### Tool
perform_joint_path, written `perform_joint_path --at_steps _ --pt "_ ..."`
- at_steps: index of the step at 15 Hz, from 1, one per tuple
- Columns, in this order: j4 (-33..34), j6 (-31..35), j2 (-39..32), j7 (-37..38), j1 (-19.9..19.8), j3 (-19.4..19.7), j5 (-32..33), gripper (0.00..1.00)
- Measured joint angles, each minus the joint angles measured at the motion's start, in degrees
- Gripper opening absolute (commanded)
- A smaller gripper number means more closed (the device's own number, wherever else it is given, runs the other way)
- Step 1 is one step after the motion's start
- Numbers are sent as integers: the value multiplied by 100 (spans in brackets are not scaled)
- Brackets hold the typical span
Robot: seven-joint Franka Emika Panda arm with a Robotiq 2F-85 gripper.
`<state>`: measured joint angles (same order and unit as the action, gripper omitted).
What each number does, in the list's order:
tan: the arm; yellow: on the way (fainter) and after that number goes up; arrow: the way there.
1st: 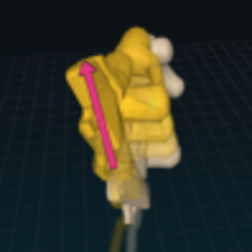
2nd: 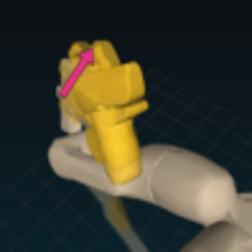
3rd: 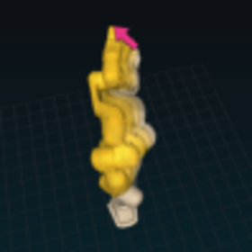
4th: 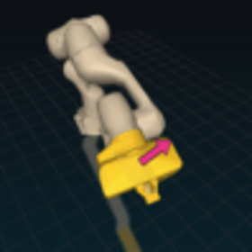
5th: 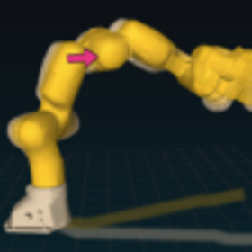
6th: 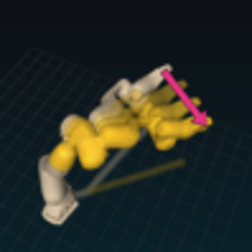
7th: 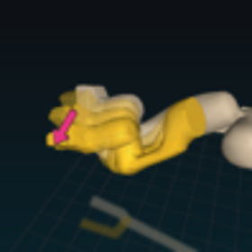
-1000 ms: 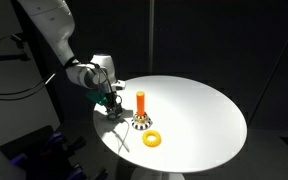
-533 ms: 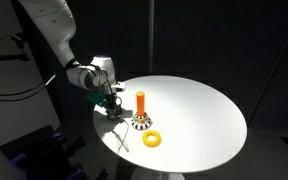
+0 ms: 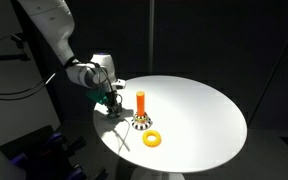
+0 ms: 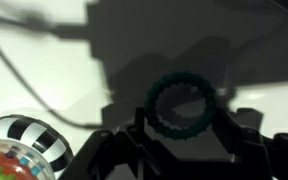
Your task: Place the dark green ring on the stack
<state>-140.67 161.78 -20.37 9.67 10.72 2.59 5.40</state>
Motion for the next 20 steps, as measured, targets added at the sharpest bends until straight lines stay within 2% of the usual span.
perform_joint_path --at_steps 11,20 --pt "88 -857 844 48 -30 127 1 44" --pt "615 -1845 1519 48 -426 65 1 44"
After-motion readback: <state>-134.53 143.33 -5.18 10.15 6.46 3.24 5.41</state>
